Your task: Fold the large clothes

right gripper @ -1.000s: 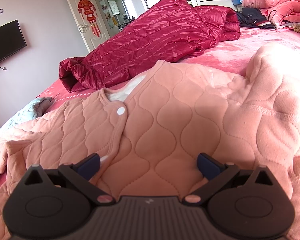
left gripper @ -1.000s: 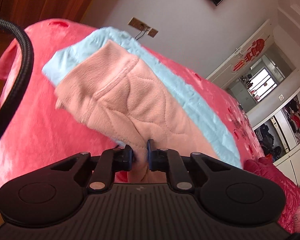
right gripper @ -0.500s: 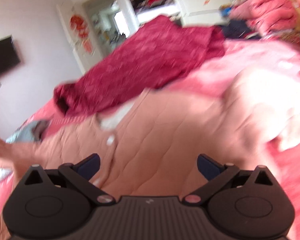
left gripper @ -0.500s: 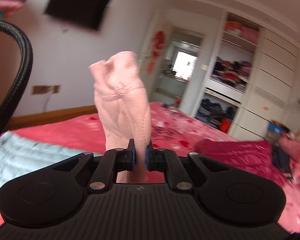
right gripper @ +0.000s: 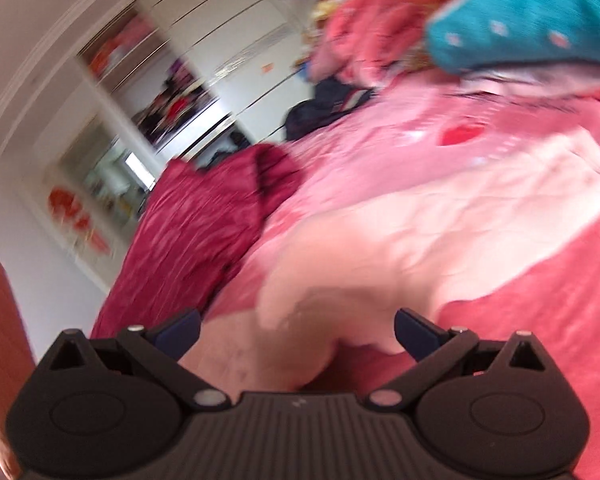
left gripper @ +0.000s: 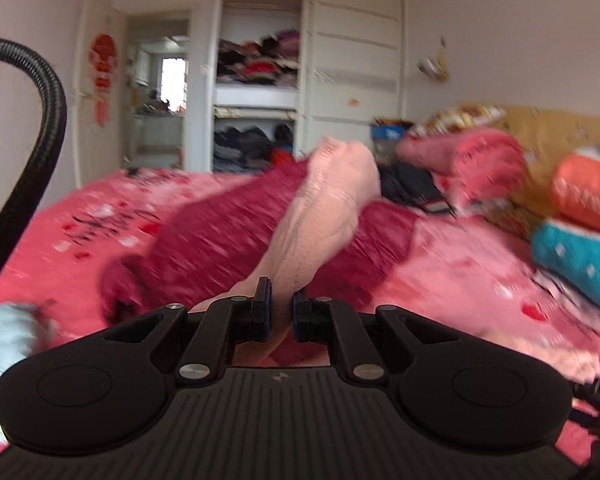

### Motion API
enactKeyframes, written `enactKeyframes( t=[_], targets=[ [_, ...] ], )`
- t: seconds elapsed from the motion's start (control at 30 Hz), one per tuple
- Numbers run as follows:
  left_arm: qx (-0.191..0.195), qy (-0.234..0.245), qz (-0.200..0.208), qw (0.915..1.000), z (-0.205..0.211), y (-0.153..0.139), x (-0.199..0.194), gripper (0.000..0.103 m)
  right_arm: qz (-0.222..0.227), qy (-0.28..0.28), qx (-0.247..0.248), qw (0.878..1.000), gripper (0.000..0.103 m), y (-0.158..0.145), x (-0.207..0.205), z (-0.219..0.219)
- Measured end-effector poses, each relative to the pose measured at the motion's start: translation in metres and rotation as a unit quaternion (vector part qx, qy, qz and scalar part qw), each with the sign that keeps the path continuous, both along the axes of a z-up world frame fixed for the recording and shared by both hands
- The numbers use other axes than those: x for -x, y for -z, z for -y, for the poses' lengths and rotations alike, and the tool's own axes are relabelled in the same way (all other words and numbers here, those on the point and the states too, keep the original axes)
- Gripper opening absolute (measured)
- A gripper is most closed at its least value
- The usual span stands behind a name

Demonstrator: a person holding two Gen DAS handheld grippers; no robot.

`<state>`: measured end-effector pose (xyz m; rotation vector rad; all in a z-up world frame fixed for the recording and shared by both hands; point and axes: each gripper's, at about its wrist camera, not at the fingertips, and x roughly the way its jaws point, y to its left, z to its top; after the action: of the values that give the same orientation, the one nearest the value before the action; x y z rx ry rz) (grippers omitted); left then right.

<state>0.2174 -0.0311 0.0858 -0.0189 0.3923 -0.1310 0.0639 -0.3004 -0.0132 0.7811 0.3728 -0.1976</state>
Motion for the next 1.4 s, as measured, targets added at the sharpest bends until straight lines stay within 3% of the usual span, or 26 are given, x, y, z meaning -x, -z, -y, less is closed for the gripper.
enactKeyframes(
  t=[0.17,0.4,0.5,0.57,0.63,0.7,0.83,0.97,1.13,1.4],
  targets=[
    [0.004,0.026,-0.052,0.9983,0.032,0.057,-0.021,0.007,-0.005,0.033,-0.029,0.999,0.102,0.005,0.01,0.024],
    [0.002,0.032,-0.096,0.9949,0.058,0.115,-0.028,0.009,-0.009,0.021,-0.021,1.0,0.102,0.007,0.005,0.028],
    [-0.005,0.032,-0.097,0.9947,0.061,0.116,-0.036,0.011,-0.013,0.015,-0.026,0.999,0.102,0.009,0.0,0.028],
    [-0.002,0.038,-0.097,0.9946,0.061,0.114,-0.037,0.019,-0.01,0.008,-0.026,1.0,0.102,0.009,-0.003,0.026],
    [0.007,0.05,-0.097,0.9941,0.058,0.114,-0.029,0.038,-0.004,-0.002,-0.021,1.0,0.102,0.006,-0.005,0.022],
    [0.017,0.062,-0.095,0.9934,0.061,0.117,-0.007,0.05,0.004,-0.015,-0.005,1.0,0.102,0.001,-0.008,0.014],
    [0.022,0.081,-0.085,0.9929,0.049,0.108,0.033,0.064,0.027,-0.051,0.031,0.998,0.102,-0.012,-0.012,-0.004],
    [0.015,0.074,-0.091,0.993,0.021,0.093,0.063,0.067,0.049,-0.09,0.046,0.994,0.102,-0.02,-0.014,-0.022],
    [-0.016,0.024,-0.111,0.9934,-0.038,0.093,0.096,0.065,0.067,-0.157,0.061,0.983,0.102,-0.025,-0.024,-0.052],
    [-0.04,-0.074,-0.136,0.9871,-0.101,0.112,0.083,0.054,0.061,-0.253,0.077,0.963,0.1,-0.019,-0.06,-0.11]
  ],
)
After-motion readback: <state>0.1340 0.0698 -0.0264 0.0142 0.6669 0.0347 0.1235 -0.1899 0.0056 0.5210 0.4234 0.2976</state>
